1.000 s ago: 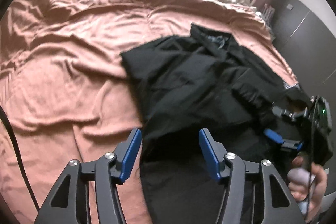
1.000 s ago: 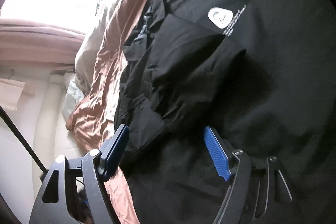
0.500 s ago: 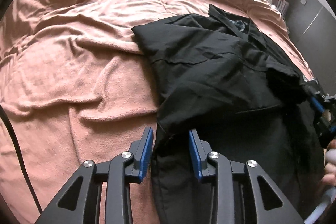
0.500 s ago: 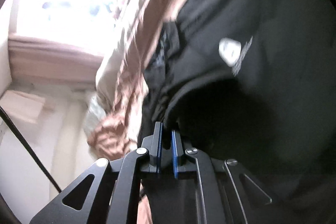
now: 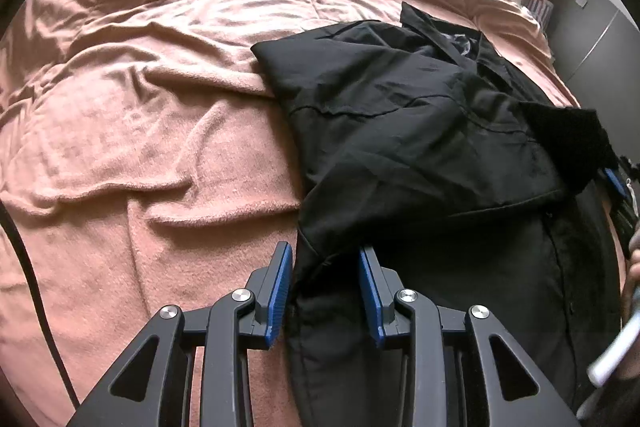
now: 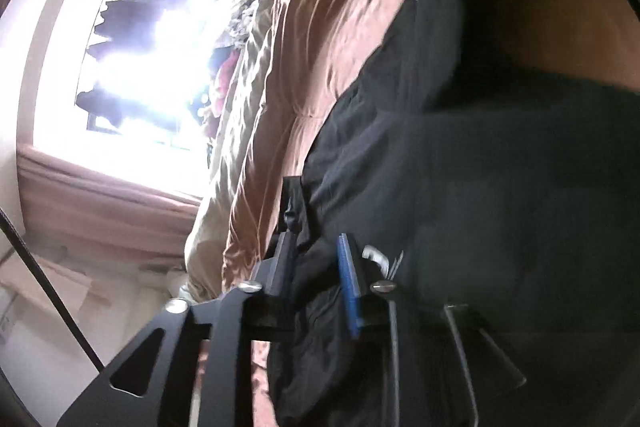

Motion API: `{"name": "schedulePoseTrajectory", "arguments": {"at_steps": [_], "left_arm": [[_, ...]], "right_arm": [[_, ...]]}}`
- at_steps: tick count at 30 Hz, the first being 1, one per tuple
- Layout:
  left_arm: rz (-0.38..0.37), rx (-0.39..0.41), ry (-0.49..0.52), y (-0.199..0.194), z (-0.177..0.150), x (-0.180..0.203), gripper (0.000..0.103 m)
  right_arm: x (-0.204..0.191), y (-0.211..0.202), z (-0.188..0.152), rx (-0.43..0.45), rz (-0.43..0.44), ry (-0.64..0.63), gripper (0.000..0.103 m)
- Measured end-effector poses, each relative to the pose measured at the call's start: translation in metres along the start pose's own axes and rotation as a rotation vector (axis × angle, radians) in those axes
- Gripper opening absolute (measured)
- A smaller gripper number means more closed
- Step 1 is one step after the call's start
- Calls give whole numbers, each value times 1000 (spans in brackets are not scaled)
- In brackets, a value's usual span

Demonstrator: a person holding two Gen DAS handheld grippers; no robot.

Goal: Fold large clothes

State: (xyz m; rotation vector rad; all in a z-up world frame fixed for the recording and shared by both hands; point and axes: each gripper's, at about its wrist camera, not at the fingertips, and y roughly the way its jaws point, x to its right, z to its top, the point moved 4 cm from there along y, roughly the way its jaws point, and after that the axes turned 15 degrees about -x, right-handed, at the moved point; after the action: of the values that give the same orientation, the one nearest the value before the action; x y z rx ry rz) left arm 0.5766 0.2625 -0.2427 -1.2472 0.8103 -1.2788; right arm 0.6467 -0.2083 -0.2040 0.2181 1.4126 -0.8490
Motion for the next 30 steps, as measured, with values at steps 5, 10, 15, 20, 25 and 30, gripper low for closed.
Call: {"name": "schedulePoseTrajectory", "arguments": {"at_steps": [5, 10, 15, 20, 25, 30], "left_arm": [[-8, 1, -1, 1, 0, -1, 36], [2, 7, 5, -2, 2, 4, 36], [-19, 19, -6, -8, -1, 4, 36], [-32, 18, -8, -10, -2, 4, 36], [-33, 21, -7, -10, 0, 3, 36], [-31, 27, -8, -10, 1, 0, 36]], "right_arm": [[-1, 6, -13, -17, -61, -31, 78], [-49, 10, -46, -91, -289, -285, 78], [-110, 18, -81, -150, -447, -637, 80], [-111, 42, -102, -247, -623, -802, 81], [-106, 82, -76, -300, -737, -772, 81], [-97, 68, -25, -200, -794, -654, 81]]}}
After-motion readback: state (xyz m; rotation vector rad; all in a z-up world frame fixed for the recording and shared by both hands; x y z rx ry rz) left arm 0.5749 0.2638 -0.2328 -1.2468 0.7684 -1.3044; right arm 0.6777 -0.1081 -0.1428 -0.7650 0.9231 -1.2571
